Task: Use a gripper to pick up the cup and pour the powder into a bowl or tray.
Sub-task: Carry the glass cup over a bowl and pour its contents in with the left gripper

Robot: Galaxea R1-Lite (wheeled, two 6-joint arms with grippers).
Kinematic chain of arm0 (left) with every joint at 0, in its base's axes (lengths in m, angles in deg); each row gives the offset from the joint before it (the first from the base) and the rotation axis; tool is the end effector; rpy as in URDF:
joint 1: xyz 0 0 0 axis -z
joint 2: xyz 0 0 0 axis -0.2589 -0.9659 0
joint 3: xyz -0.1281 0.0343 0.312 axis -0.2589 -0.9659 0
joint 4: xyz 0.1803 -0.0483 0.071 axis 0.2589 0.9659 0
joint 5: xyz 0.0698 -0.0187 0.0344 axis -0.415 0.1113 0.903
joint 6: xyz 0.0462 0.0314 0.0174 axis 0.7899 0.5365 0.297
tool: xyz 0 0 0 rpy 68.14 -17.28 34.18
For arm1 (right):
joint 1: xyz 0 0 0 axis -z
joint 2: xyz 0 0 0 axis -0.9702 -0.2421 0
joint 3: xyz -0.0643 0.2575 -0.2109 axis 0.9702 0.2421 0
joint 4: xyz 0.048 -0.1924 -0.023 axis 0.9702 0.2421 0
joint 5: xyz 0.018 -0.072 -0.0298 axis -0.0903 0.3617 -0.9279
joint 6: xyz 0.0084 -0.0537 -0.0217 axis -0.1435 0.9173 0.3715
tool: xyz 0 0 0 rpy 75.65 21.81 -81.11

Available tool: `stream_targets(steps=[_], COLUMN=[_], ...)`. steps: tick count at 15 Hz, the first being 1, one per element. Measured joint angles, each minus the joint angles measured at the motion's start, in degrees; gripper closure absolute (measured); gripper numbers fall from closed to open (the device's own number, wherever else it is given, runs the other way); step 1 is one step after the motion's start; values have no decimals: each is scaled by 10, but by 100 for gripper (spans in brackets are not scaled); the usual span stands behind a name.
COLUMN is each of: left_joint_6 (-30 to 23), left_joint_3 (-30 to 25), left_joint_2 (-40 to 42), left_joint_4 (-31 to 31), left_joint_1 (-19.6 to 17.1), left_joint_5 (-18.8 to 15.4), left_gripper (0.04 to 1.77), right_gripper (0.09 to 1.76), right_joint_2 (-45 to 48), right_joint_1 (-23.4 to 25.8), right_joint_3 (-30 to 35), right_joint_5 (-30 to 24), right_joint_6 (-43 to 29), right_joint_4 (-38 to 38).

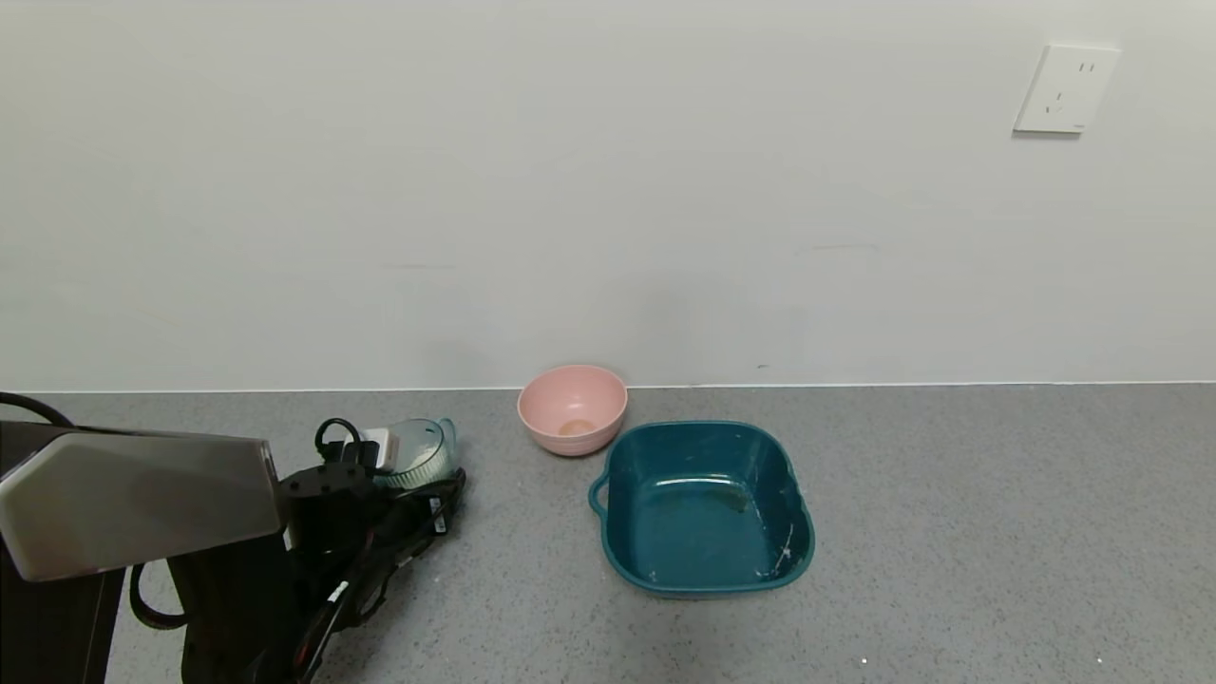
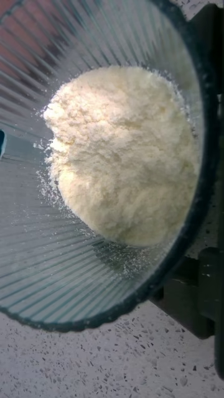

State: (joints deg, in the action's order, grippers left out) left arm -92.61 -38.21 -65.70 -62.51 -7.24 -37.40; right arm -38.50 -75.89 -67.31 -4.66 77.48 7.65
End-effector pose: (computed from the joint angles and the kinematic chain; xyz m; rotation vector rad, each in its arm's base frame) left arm 0.3841 -0.0432 0.0132 -0.0550 0.2741 0.0325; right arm -0.0157 -0.0001 0.0739 0.0013 0.0127 -0.0034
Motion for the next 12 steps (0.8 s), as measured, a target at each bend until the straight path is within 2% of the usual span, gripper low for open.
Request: stream_targets(steps=[6,9,12], left_joint_6=[4,22,38], left_joint_3=[-3,-5,5], left_joint_2=[11,31,84], left_joint_4=[0,8,92], left_joint_1=[1,1,4], left_joint_5=[0,0,0], left_gripper=[49,50,50], right_gripper=[15,15,15], right_joint_2=[0,0,0], right_joint_1=[0,0,0], right_joint_3=[0,0,0], right_joint_5=[0,0,0], right_joint_6=[0,0,0], right_joint_4=[0,0,0])
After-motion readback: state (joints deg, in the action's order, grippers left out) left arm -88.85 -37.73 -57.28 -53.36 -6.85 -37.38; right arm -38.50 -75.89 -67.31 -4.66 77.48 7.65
